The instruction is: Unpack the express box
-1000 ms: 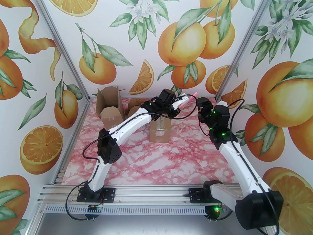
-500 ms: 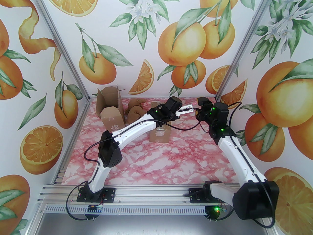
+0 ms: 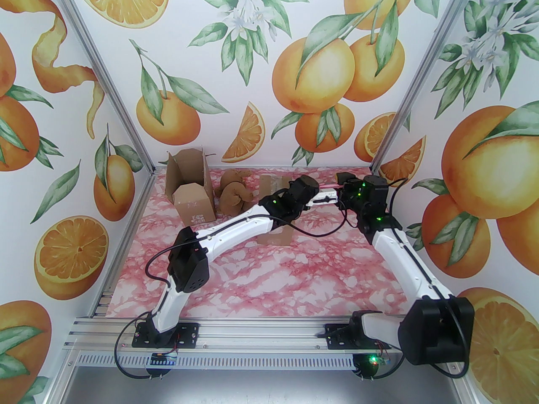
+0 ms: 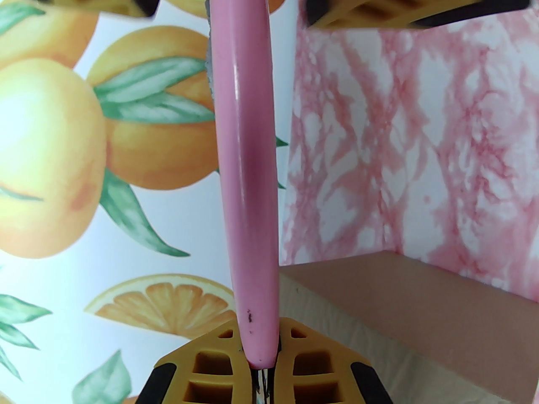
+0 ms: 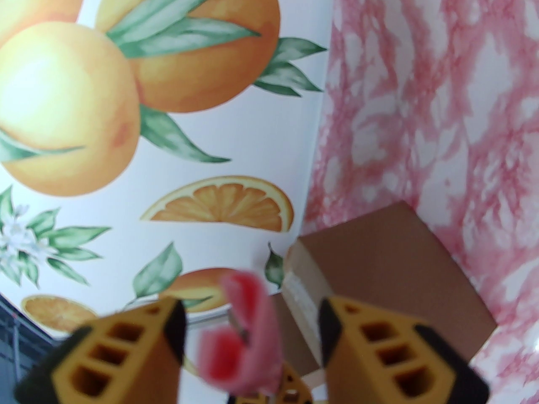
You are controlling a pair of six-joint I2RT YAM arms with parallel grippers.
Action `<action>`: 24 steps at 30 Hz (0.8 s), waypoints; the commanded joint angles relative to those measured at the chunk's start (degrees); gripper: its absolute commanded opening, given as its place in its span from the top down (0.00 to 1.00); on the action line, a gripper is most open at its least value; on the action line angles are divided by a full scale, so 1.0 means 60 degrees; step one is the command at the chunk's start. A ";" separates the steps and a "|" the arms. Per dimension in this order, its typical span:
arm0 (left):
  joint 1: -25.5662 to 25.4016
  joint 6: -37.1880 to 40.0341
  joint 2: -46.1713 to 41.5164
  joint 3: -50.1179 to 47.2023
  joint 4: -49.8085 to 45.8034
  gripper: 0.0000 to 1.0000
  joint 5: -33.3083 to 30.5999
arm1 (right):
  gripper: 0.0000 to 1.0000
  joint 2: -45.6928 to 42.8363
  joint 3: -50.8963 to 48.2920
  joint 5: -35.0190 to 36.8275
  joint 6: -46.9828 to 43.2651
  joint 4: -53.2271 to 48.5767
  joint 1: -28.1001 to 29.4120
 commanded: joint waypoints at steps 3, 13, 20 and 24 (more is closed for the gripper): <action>-0.0255 0.0958 -0.0546 -0.0240 0.1285 0.88 -0.0500 | 0.80 0.0103 -0.0192 -0.0293 0.0154 0.0419 -0.0005; 0.0028 -0.0795 -0.1143 0.0065 -0.0582 0.07 0.0230 | 0.99 0.0252 -0.0559 -0.0347 -0.0265 0.1414 -0.0185; 0.1027 -0.4477 -0.2965 -0.0294 -0.3060 0.00 0.3575 | 1.00 0.1307 -0.0473 -0.1373 -0.1559 0.4379 -0.0174; 0.1787 -0.5552 -0.3753 -0.0840 -0.3067 0.06 0.6174 | 1.00 0.2096 -0.0268 -0.2320 -0.2885 0.6474 -0.0144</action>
